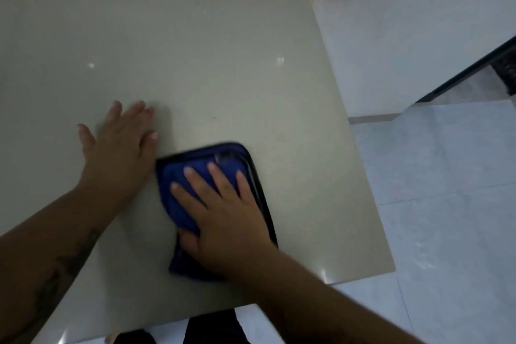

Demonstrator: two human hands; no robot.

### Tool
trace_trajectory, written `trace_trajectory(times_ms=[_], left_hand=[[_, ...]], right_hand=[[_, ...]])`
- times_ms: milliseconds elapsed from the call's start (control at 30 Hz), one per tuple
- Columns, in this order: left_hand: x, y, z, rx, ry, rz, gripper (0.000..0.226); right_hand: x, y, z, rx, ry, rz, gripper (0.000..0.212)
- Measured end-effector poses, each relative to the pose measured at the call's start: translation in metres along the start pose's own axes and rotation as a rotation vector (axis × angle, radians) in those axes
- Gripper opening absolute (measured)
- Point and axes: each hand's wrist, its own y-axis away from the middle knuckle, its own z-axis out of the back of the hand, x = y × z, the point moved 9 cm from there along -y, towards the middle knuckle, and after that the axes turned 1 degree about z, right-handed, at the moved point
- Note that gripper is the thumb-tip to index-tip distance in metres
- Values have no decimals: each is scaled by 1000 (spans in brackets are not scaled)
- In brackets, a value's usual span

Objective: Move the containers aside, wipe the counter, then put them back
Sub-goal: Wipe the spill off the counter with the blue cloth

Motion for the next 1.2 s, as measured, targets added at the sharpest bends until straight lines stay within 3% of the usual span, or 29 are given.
trace_trajectory(times_ms=[100,233,333,400,600,700,800,1067,1200], left_hand=[[31,-13,12,-23,-49,80,48],[55,-32,18,-12,-131,118,49],[68,-56,22,-32,-133,162,50],[74,-72,24,-47,-110,199,51],[85,-83,23,-106,-53,265,57],[84,-84,20,-90,-60,251,58],[84,-87,19,-85,-83,247,58],[83,-91,19,-58,-118,225,63],[85,-91,16,-54,-111,195,64]], right_hand=[[-47,-80,22,-14,114,7,65],[-158,-128,58,-63,109,-320,63],[-169,-130,59,-67,65,-495,64],[-131,-144,52,-75,87,-449,68],[-36,-246,37,16,50,11,63],[-53,-303,47,8,51,29,62],[-107,-337,70,-46,70,-108,62],[-232,-242,92,-103,41,-448,60],[-239,-147,87,-107,-44,-426,58]])
